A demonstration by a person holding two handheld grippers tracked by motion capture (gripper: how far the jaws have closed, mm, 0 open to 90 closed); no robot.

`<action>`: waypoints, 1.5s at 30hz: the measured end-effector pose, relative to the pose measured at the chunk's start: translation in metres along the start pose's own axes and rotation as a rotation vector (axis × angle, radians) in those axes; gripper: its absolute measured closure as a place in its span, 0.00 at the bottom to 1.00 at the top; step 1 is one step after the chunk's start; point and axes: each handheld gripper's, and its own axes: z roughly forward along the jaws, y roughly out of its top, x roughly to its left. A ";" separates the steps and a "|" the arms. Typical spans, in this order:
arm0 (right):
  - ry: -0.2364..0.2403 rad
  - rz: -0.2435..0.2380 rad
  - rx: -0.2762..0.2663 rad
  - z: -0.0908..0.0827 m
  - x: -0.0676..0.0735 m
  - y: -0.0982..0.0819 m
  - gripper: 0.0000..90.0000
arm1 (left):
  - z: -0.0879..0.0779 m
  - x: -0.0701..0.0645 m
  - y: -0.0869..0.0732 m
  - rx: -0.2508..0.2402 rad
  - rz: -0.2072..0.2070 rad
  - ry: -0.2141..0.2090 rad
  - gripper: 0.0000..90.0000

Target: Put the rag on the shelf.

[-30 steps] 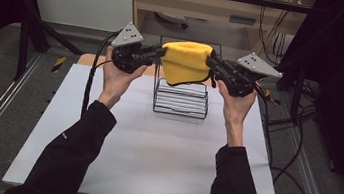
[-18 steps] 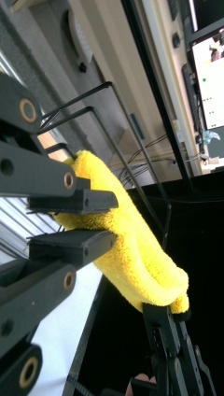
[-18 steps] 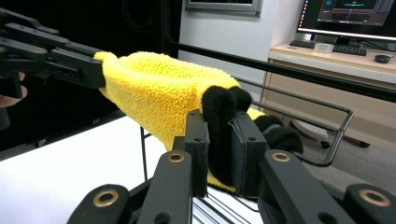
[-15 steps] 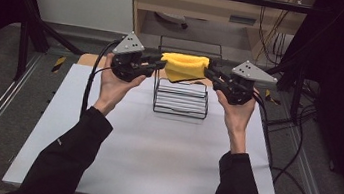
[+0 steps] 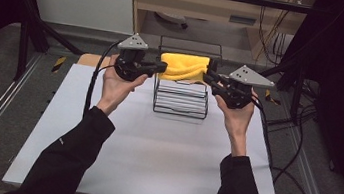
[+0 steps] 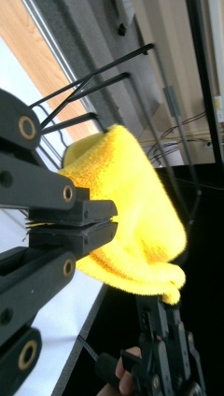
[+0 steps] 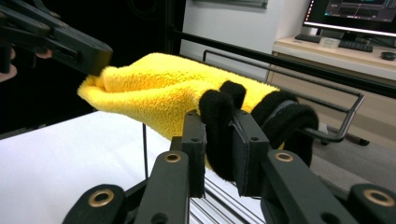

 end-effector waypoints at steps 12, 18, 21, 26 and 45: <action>0.037 0.024 -0.014 -0.011 0.003 0.005 0.63 | 0.012 0.001 -0.009 0.015 0.027 0.044 1.00; 0.069 0.079 -0.029 -0.012 0.004 0.015 0.78 | 0.019 -0.004 -0.012 0.031 0.052 0.050 1.00; 0.067 0.096 0.047 -0.003 0.006 0.010 0.90 | 0.022 -0.005 -0.015 0.033 0.055 0.052 1.00; 0.041 0.122 0.138 0.010 0.004 -0.009 0.98 | 0.024 -0.004 -0.019 0.040 0.071 0.058 0.99; 0.025 0.135 0.115 0.003 -0.001 -0.028 0.79 | 0.021 0.001 -0.039 0.056 0.049 0.078 0.77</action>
